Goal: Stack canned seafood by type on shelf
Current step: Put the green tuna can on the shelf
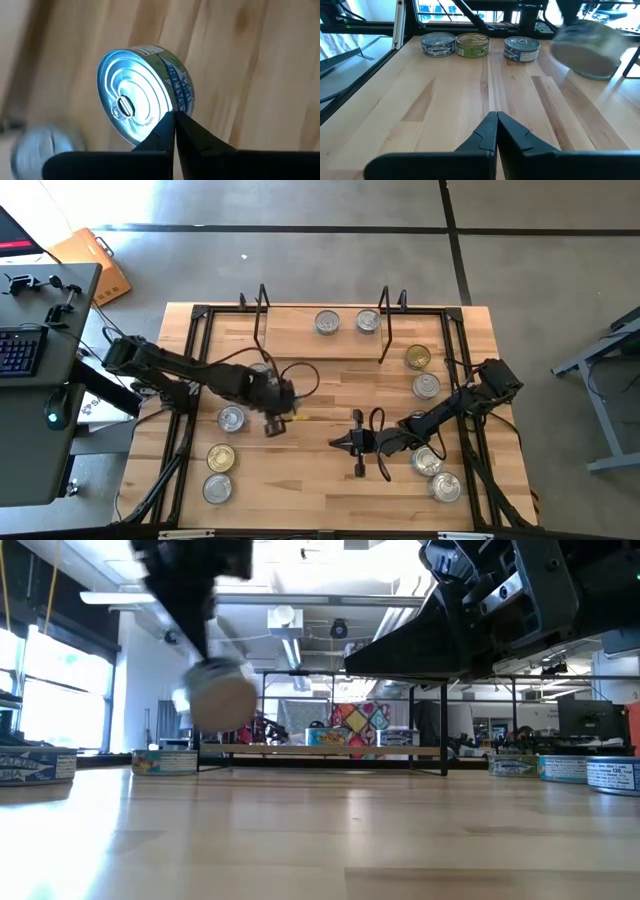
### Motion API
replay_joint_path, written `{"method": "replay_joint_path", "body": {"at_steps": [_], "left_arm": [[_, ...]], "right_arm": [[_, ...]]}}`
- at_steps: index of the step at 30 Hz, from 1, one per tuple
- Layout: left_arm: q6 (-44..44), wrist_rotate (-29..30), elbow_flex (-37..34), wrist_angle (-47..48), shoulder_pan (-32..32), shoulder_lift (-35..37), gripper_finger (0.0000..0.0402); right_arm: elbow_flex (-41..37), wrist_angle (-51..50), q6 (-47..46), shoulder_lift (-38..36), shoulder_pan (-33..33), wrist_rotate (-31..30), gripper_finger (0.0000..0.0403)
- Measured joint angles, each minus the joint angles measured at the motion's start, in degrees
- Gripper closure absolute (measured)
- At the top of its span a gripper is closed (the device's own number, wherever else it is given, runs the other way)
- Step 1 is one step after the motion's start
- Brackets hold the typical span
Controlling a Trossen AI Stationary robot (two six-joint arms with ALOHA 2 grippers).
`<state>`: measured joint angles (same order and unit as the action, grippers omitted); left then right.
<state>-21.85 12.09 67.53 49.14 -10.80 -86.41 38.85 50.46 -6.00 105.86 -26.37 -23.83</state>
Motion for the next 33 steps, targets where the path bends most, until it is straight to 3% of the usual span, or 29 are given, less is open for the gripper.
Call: {"method": "replay_joint_path", "body": {"at_steps": [8, 18, 26, 33], "left_arm": [[14.4, 7.0, 3.7, -8.7, 8.2, -0.4, 0.0401], [30.2, 9.1, 11.0, -5.3, 22.3, -10.8, 0.0401], [35.8, 14.6, 12.9, 0.0, 28.7, -19.1, 0.0401], [38.2, 18.1, 12.9, 0.5, 30.3, -20.9, 0.0401]], "right_arm": [[0.0, 0.0, -0.6, 0.0, 0.0, 0.0, 0.0403], [0.0, -0.4, -1.7, 0.0, 0.1, 0.0, 0.0403], [0.0, -1.5, -3.0, 0.0, 0.1, 0.0, 0.0403], [0.0, -1.8, -3.1, 0.0, 0.1, 0.0, 0.0403]]}}
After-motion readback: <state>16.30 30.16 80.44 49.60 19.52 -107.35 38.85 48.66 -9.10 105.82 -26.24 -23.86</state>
